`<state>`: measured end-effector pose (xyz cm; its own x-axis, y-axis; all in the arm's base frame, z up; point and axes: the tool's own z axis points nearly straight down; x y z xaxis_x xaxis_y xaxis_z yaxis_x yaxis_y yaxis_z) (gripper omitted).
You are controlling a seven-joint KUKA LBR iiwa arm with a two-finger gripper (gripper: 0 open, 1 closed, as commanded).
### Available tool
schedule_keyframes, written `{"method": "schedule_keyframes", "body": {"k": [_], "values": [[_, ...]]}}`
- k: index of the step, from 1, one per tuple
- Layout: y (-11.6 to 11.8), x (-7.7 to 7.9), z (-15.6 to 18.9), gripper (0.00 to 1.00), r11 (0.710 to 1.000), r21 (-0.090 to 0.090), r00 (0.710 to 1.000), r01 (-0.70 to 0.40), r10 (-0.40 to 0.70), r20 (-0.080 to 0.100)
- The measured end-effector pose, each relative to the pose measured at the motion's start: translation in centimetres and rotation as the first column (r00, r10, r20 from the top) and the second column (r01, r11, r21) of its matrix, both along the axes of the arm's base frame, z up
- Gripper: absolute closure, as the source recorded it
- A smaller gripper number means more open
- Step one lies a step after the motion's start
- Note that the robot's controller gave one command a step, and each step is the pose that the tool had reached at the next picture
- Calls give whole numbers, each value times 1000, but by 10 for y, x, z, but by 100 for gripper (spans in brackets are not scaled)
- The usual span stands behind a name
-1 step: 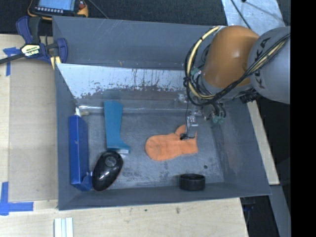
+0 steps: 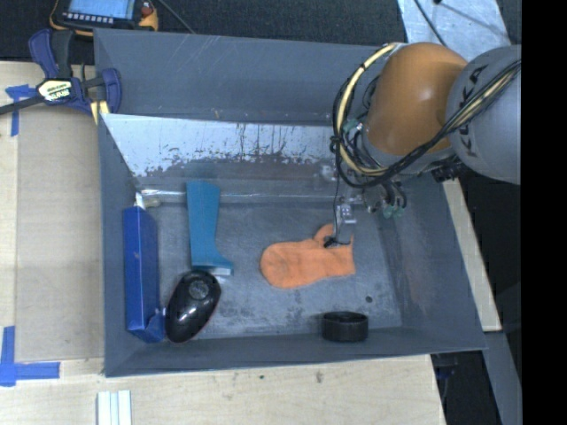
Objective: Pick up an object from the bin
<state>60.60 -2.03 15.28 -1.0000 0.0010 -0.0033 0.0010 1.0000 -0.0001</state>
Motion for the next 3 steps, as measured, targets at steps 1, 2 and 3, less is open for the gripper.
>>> {"method": "schedule_keyframes", "body": {"k": [1,2,3], "values": [[2,-8,-34,0,996,-1,996,-85,85,5],[-49,-28,-81,100,1000,-1,1000,24,-24,2],[-49,-28,-81,100,1000,-1,1000,24,-24,2]]}}
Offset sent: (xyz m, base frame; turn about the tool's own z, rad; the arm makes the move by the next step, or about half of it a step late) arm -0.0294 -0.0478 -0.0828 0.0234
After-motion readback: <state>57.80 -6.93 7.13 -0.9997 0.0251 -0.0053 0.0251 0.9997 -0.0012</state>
